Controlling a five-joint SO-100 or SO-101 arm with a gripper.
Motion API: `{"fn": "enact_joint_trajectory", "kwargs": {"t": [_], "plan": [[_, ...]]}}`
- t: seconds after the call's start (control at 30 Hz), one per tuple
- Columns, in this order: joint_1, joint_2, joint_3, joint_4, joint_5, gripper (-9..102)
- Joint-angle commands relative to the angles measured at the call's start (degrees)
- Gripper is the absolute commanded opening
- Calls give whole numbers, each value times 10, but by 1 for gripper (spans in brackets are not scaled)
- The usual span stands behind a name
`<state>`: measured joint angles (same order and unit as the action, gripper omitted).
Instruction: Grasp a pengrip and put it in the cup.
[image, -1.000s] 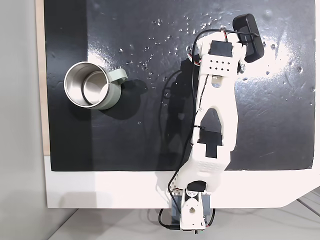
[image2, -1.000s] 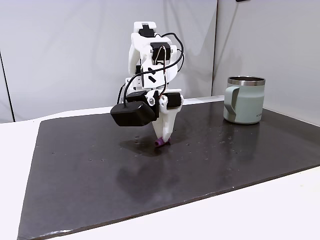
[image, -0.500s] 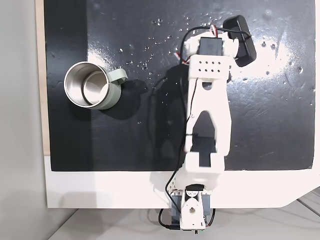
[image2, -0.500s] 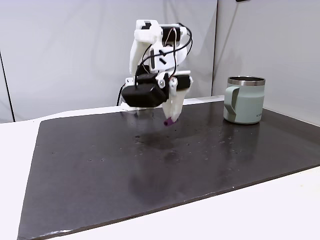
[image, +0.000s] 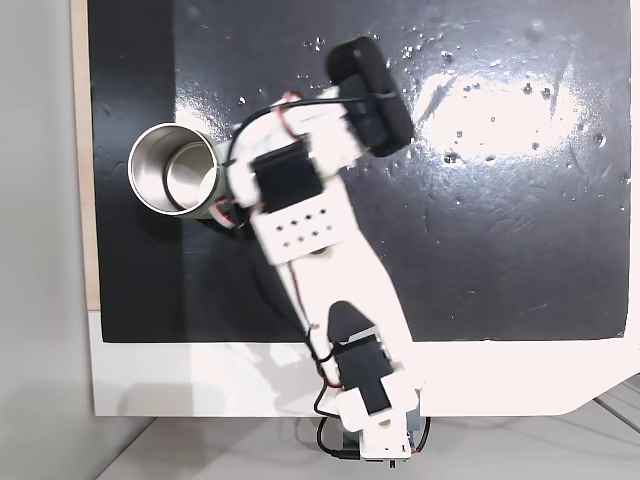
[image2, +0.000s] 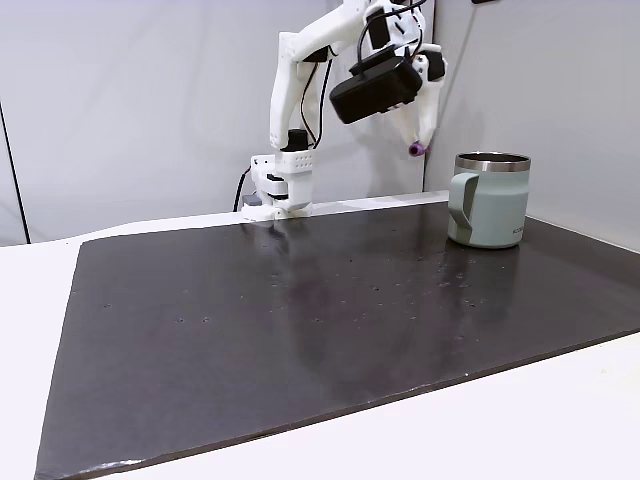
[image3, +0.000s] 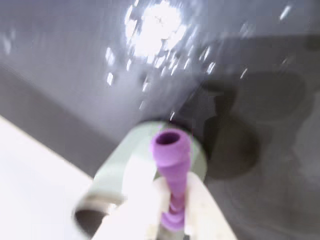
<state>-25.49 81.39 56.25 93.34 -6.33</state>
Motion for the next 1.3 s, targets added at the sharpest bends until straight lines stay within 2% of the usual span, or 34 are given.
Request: {"fn": "enact_joint_trajectory", "kwargs": {"t": [0.0,0.2,0.7,0.93,1.03,1.27], "plan": [[-56,26,-83,3,28,0],[-85,-6,-188,-15,54,0],[-171,-100,-278,-28,47,1],[-175,-116,-279,-18,41,2],[-177,-116,-280,-12,38,7],[-176,-112,-282,-2,18,31]]}}
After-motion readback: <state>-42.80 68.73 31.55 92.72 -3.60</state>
